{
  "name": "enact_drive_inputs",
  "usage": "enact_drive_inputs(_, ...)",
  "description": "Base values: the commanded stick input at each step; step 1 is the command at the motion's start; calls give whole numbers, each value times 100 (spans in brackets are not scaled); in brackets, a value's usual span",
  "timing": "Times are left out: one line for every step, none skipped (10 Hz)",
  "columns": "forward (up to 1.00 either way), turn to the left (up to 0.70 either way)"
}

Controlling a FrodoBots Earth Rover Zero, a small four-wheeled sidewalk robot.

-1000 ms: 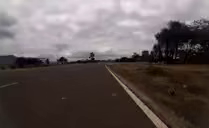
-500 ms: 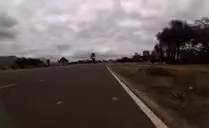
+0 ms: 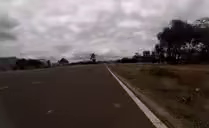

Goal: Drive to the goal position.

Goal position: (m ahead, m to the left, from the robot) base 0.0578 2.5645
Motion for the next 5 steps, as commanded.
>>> enact_drive_inputs(50, 0)
enact_drive_inputs(50, 0)
enact_drive_inputs(50, 0)
enact_drive_inputs(50, 0)
enact_drive_inputs(50, 0)
